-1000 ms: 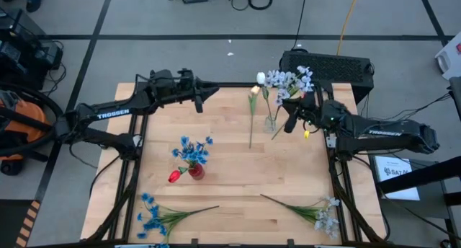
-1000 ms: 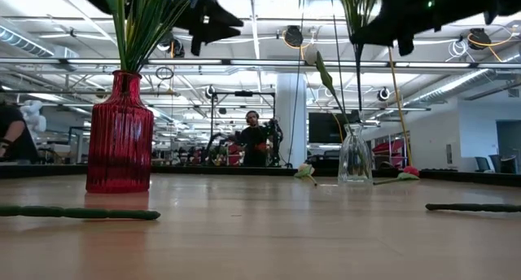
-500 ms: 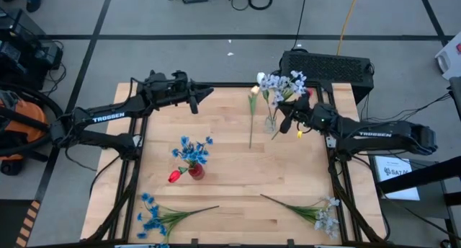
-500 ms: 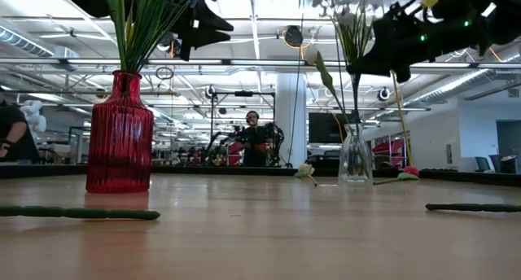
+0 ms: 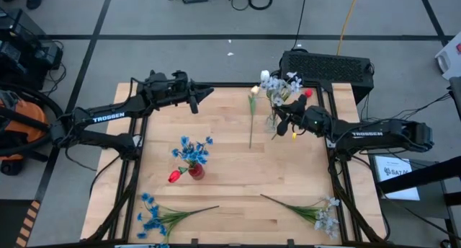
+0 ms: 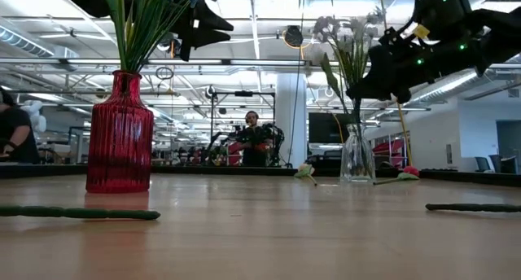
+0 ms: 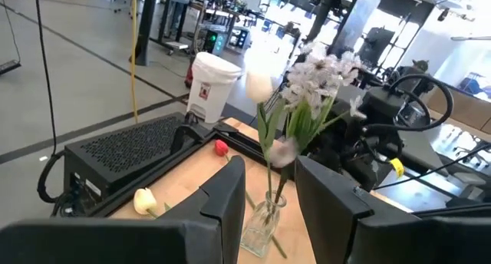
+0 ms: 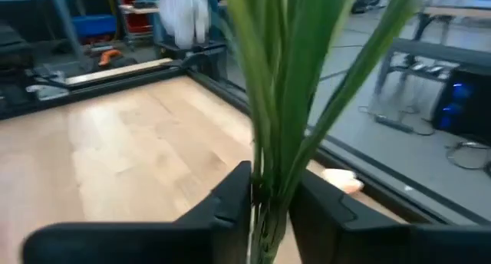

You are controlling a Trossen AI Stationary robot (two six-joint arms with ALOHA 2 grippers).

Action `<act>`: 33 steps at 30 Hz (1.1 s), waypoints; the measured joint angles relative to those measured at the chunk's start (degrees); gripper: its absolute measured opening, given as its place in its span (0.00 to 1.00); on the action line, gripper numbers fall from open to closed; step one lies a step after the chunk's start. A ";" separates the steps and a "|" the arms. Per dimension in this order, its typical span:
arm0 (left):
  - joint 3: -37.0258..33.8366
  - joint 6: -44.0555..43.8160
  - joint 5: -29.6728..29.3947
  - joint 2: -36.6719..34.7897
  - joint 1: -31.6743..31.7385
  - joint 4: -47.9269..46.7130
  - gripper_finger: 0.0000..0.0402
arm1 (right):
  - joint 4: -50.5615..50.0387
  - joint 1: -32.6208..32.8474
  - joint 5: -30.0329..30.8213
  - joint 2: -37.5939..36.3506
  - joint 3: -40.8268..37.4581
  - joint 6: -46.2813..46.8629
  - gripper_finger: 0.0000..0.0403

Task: Sort flowers into vase by color
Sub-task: Put the top white flowers into the transparent vase, then put the blue flowers into the red vase

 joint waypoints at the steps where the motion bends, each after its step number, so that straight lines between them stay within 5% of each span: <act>1: 0.00 -0.16 0.00 0.00 0.00 -0.02 0.30 | -0.80 0.00 -0.85 -0.18 0.46 0.11 0.21; 17: 0.00 -3.15 0.39 0.02 -0.13 -1.26 0.30 | -49.72 0.00 -2.15 -1.50 22.85 0.82 0.56; 24: -0.03 -3.15 -3.16 -3.70 -1.88 -12.63 0.30 | -70.78 0.04 -2.61 -6.50 30.95 6.73 0.56; 33: 0.02 -3.18 -17.86 -11.66 -10.27 -30.93 0.30 | -80.54 1.10 -15.85 -14.73 31.55 15.04 0.47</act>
